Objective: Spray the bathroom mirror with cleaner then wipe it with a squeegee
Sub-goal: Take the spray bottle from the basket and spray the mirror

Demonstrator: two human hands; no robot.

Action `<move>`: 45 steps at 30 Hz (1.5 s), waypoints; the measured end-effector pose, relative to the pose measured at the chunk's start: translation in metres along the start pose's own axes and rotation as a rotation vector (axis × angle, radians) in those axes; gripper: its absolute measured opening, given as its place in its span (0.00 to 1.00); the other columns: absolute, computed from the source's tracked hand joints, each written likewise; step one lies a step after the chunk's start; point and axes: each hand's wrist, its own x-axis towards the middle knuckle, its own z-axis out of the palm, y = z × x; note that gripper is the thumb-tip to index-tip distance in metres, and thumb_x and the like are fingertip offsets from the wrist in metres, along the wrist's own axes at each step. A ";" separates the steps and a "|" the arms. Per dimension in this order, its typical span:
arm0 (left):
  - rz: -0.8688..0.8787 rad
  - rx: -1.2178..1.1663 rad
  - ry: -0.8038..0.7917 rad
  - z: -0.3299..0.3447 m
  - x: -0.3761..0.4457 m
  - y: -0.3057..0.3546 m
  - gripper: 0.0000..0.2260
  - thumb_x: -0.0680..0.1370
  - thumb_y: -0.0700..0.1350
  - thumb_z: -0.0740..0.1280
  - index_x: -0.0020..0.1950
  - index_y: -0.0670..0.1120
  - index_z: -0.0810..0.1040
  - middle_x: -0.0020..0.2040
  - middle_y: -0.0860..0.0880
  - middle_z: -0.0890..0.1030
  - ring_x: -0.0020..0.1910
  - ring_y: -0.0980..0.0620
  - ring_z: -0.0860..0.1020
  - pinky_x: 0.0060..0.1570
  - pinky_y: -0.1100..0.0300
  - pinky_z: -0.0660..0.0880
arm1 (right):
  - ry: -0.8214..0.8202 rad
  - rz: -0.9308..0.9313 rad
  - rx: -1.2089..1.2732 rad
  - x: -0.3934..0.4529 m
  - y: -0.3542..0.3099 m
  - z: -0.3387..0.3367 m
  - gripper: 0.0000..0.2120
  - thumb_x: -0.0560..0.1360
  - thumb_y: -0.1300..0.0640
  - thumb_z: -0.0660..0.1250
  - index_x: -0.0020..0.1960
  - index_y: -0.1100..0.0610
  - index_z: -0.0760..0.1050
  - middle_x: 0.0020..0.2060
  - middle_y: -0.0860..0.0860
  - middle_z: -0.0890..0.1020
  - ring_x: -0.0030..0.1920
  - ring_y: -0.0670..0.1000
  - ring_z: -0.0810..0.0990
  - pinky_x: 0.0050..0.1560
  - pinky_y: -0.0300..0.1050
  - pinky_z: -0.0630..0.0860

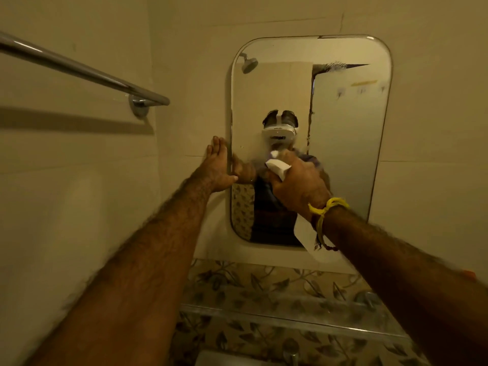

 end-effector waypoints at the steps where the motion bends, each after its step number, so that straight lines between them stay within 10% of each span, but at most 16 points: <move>1: 0.007 -0.016 0.025 0.006 -0.002 -0.003 0.48 0.79 0.49 0.70 0.80 0.46 0.33 0.80 0.49 0.32 0.80 0.46 0.37 0.79 0.44 0.49 | 0.005 -0.006 0.005 -0.005 0.002 0.004 0.18 0.76 0.47 0.68 0.62 0.52 0.73 0.54 0.54 0.80 0.53 0.56 0.80 0.54 0.54 0.80; 23: 0.032 -0.061 0.295 0.093 0.004 -0.023 0.38 0.77 0.68 0.39 0.80 0.49 0.33 0.80 0.49 0.31 0.79 0.47 0.31 0.76 0.45 0.31 | -0.251 0.097 -0.227 -0.080 0.057 0.069 0.07 0.79 0.50 0.63 0.46 0.53 0.74 0.39 0.51 0.80 0.38 0.52 0.78 0.38 0.45 0.75; 32: -0.036 -0.023 0.165 0.080 0.003 -0.016 0.40 0.78 0.71 0.43 0.80 0.48 0.31 0.80 0.48 0.31 0.79 0.46 0.31 0.77 0.43 0.34 | -0.002 -0.013 -0.220 -0.046 0.047 0.035 0.16 0.78 0.51 0.61 0.62 0.58 0.74 0.50 0.58 0.83 0.46 0.62 0.82 0.40 0.51 0.77; 45: 0.069 -0.162 0.367 -0.015 0.020 0.042 0.58 0.67 0.73 0.70 0.80 0.55 0.33 0.81 0.44 0.34 0.79 0.35 0.36 0.74 0.30 0.46 | 0.198 -0.019 -0.003 0.013 0.001 -0.050 0.14 0.79 0.48 0.65 0.56 0.58 0.79 0.47 0.56 0.83 0.45 0.57 0.82 0.46 0.52 0.82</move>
